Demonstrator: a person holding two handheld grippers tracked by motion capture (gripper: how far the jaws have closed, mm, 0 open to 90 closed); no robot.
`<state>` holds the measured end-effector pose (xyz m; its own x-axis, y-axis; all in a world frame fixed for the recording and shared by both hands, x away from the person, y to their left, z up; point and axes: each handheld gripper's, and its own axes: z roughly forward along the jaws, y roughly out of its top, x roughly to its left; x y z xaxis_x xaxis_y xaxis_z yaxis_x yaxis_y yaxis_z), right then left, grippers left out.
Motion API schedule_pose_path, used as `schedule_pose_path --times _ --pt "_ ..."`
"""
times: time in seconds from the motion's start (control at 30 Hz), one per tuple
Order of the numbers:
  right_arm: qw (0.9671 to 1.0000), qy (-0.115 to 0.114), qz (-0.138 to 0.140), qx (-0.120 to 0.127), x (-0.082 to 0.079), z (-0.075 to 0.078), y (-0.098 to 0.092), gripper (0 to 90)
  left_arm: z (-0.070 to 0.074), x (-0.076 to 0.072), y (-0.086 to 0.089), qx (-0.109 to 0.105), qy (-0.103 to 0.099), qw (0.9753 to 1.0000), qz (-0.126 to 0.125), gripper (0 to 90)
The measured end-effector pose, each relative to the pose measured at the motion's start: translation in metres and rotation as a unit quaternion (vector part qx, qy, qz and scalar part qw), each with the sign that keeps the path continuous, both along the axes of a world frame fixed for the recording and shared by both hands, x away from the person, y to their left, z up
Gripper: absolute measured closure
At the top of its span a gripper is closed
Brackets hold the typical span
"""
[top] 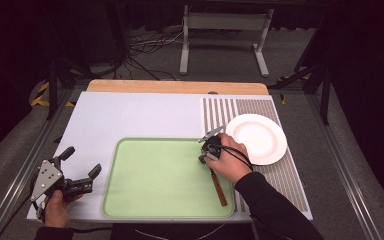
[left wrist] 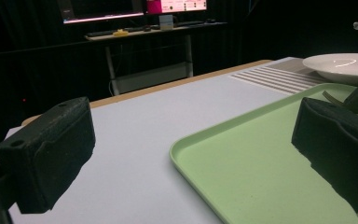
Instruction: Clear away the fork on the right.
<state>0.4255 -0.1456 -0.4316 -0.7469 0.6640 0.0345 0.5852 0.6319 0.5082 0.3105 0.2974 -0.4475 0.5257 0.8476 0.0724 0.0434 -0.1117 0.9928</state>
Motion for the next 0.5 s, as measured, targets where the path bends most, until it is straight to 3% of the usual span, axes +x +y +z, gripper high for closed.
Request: schedule_pose_path --times 0.5 --pt "0.9997 -0.005 -0.021 -0.01 0.003 0.001 -0.014 90.0 0.0 0.0 0.0 0.002 0.0 1.0 0.0 0.1"
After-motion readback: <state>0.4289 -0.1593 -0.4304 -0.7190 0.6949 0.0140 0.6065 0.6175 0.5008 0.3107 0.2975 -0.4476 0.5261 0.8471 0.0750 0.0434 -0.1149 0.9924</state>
